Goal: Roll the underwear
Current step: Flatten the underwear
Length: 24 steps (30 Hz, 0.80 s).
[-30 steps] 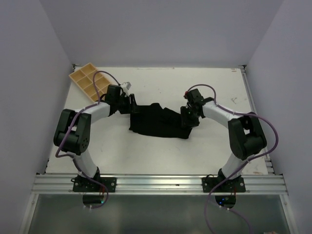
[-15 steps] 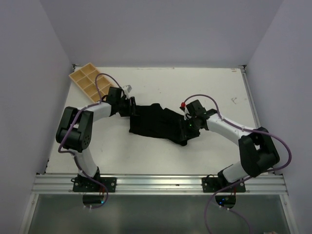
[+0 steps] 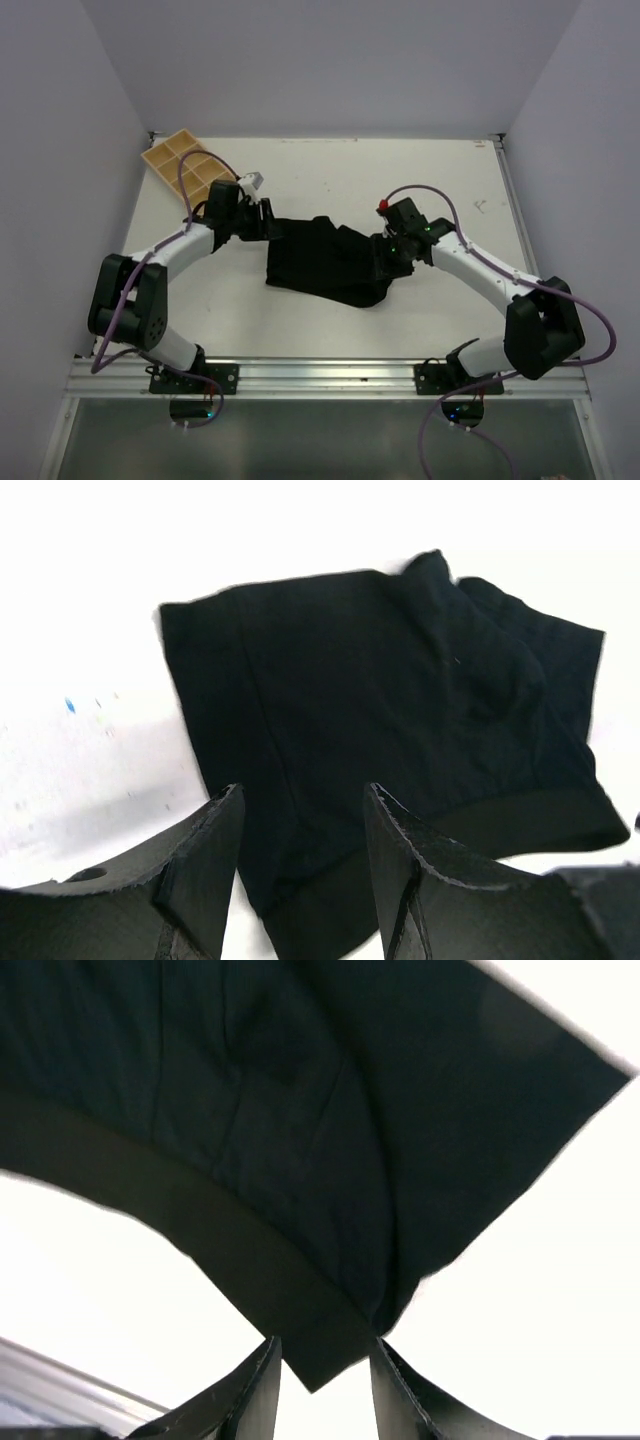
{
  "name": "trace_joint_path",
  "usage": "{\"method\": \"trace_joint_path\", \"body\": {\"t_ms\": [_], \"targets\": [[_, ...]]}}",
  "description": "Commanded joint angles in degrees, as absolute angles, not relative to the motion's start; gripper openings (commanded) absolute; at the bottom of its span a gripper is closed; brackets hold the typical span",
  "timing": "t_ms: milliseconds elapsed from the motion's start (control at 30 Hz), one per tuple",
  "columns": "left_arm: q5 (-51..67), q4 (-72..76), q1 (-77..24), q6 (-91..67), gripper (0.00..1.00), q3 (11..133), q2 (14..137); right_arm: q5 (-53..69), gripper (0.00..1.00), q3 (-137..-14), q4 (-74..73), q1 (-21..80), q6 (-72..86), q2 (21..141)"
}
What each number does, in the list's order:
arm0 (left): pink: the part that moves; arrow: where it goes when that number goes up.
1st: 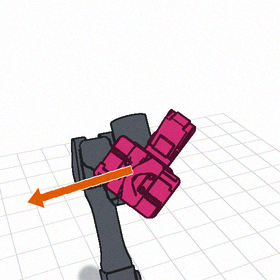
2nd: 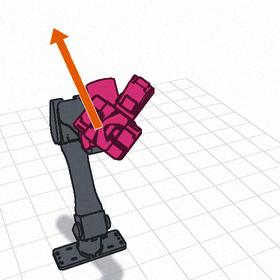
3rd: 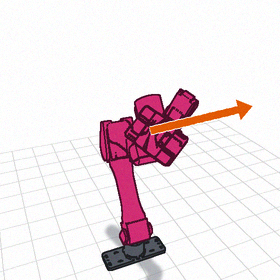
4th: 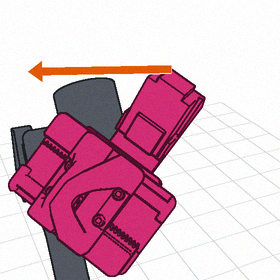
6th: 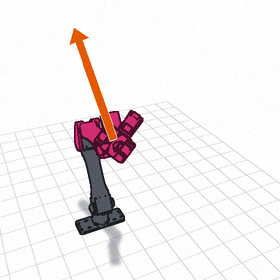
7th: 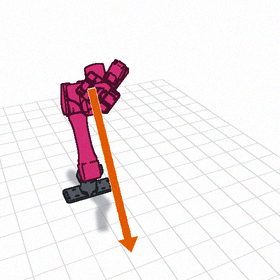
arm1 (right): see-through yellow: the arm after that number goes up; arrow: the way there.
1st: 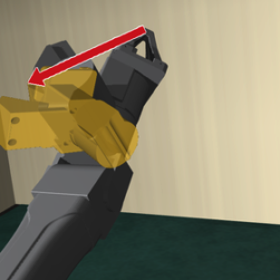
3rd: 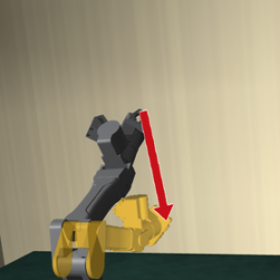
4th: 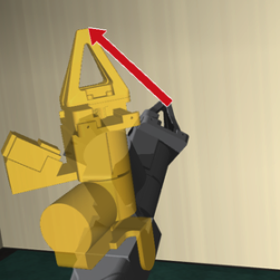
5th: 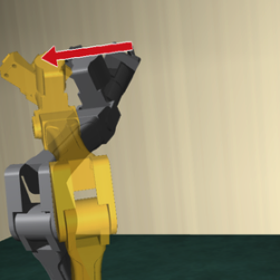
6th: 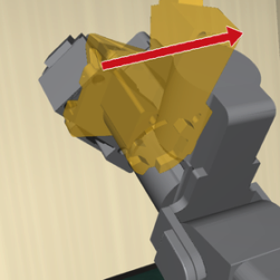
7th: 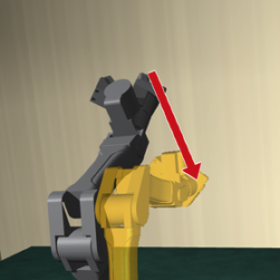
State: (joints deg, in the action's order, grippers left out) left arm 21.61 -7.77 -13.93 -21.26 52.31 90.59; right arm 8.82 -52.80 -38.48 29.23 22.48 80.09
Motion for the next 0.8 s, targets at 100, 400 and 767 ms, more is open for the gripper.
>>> {"method": "trace_joint_path", "body": {"t_ms": [100, 400, 767], "targets": [[21.18, -6.24, -17.48, -22.23, 0.55, 43.08, 83.59, 0.18, 0.44, -61.09, -44.48, 29.27, 29.18, 84.02], [16.35, -6.68, -19.16, -22.32, 0.55, 36.56, 82.26, 4.39, 0.42, -46.86, -36.92, 30.32, 32.25, 80.51], [12.22, -13.62, -18.98, -21.97, 0.59, 42.62, 78.59, 0.18, 0.42, -52.36, -41.65, 30.06, 34.01, 78.75]]}}
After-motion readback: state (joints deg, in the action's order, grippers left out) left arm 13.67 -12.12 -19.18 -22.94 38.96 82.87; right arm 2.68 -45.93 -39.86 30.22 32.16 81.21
